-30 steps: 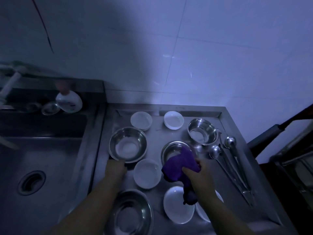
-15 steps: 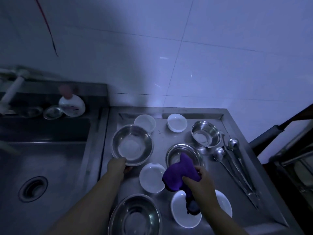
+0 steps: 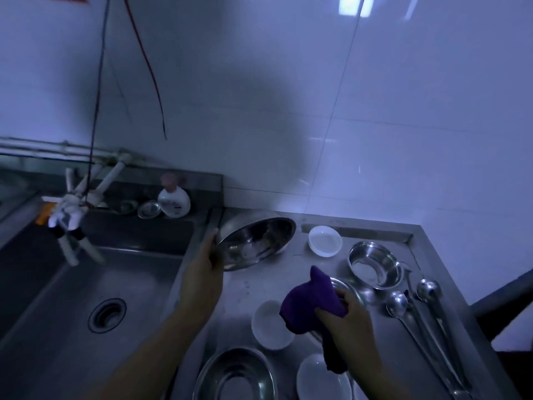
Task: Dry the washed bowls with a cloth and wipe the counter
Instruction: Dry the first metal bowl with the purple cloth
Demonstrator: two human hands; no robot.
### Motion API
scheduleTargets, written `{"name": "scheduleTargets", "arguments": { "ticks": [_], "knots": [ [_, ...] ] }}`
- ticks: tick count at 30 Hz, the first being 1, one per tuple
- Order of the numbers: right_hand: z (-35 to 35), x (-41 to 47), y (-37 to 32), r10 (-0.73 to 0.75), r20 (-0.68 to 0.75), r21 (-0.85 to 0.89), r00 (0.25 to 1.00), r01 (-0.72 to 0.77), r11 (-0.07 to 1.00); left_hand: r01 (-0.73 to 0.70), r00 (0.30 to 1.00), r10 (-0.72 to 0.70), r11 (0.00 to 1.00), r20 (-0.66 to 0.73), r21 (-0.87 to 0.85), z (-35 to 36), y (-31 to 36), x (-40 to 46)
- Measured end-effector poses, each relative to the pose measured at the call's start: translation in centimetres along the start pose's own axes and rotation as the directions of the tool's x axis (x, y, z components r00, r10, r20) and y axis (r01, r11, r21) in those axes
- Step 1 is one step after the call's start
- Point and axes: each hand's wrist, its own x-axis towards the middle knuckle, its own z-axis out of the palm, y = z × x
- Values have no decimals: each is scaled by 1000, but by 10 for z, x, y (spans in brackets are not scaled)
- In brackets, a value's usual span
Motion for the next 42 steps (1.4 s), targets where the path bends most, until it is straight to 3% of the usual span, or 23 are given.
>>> {"name": "scheduleTargets", "arguments": {
  "ticks": [7,9,11,13,14,18,23,26,28,30,33,35,36,38,42],
  "knots": [
    [-11,6,-60,-304,-150,61,941,316,947,-55,995,52,998,-85,-35,-7,52,-27],
    [-12,9,-78,-492,-232,-4,839,505,863,-67,992,61,997,-112,-49,-5,63,-34],
    [-10,12,-91,-698,-232,-165,678,680,715,-92,988,81,993,-131,-79,-3,74,-41],
    [-8,17,-96,-839,-121,-333,531,774,538,-113,985,94,985,-147,-129,1,87,-49],
    [-5,19,-96,-864,-35,-368,502,798,478,-123,983,97,978,-156,-166,4,93,-54],
    [4,15,-98,-752,419,-323,508,858,399,-126,986,88,951,-143,-281,14,116,-69],
    [1,3,-114,-668,647,-56,369,896,441,-14,988,-66,860,-138,-510,11,123,-71],
    [-2,-3,-120,-699,623,-60,351,913,404,12,991,-90,802,-101,-598,5,127,-69],
    [-1,-7,-119,-778,522,-188,350,937,296,23,997,-68,776,-47,-630,-2,134,-68],
    [-1,-5,-113,-850,446,-327,279,935,135,13,1000,-25,774,-10,-633,-12,139,-68],
    [-10,14,-111,-880,459,-477,122,870,-128,-36,999,48,774,2,-632,-31,142,-69],
    [-18,26,-114,-888,455,-538,72,816,-210,-58,996,87,761,13,-646,-44,144,-68],
    [-20,27,-117,-889,451,-568,81,795,-215,-70,994,110,761,22,-645,-50,145,-68],
    [-18,18,-120,-885,433,-602,172,786,-142,-92,988,151,766,38,-636,-57,148,-68],
    [12,-29,-123,-850,316,-550,422,811,198,-37,990,116,762,80,-646,-56,148,-72]
  ]
}}
